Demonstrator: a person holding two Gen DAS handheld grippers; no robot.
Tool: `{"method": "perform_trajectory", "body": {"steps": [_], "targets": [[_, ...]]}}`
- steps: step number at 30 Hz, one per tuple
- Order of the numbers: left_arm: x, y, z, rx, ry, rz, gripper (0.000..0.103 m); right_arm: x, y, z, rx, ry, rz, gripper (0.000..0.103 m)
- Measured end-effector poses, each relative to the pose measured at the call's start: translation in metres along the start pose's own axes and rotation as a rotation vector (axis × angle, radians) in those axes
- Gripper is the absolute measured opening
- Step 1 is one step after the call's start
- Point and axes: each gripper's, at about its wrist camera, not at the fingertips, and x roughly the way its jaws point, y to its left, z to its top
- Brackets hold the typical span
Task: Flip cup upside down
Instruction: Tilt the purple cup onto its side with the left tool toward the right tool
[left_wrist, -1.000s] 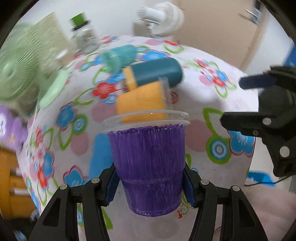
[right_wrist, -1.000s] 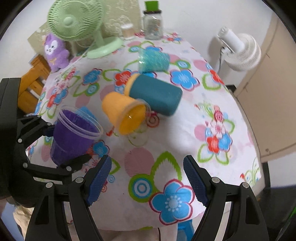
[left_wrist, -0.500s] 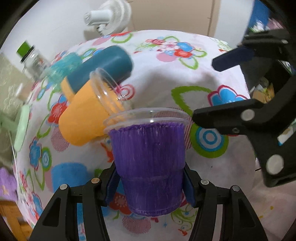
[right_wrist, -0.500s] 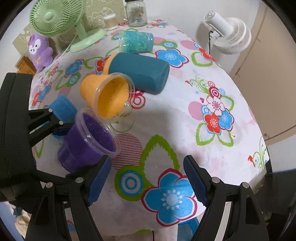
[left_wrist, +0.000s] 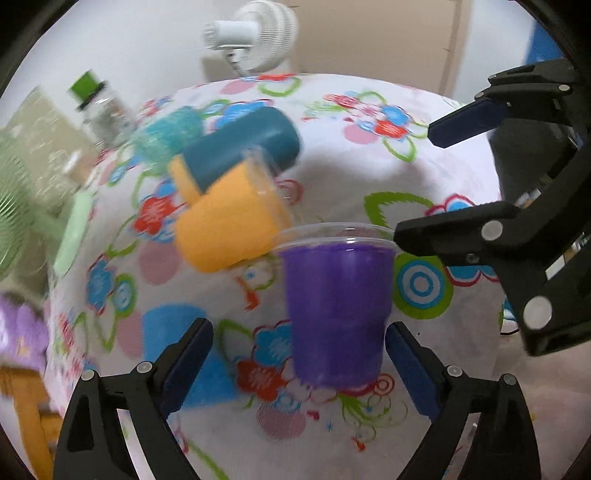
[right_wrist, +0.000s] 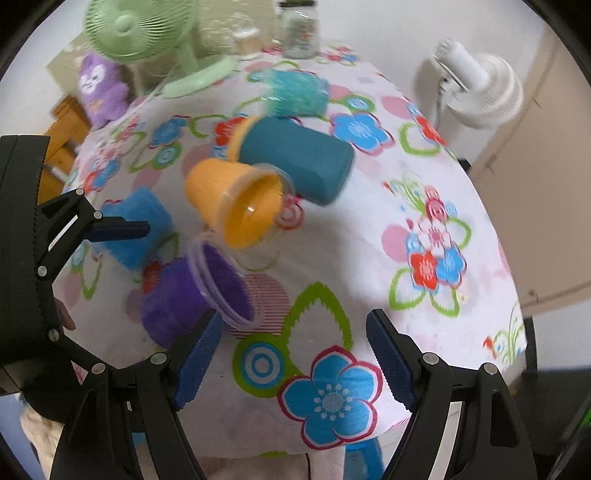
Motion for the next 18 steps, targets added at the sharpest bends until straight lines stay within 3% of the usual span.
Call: {"method": "perform_trajectory", "body": {"steps": [5, 12, 18], "targets": [[-0.024, 0.019, -0.004, -0.211, 0.002, 0.027, 0.097, -0.017, 0.012, 0.016, -0.153, -0.016, 0.045, 0.082], [-0.054, 0.045, -0.030, -0.653, -0.003, 0.049, 0.098, -0.030, 0.031, 0.037, -0.386, -0.022, 0.140, 0.082], [-0.059, 0.038, -0.056, -0.916, 0.014, 0.049, 0.098, -0.029, 0.047, 0.046, -0.590, -0.005, 0.187, 0.082]]}}
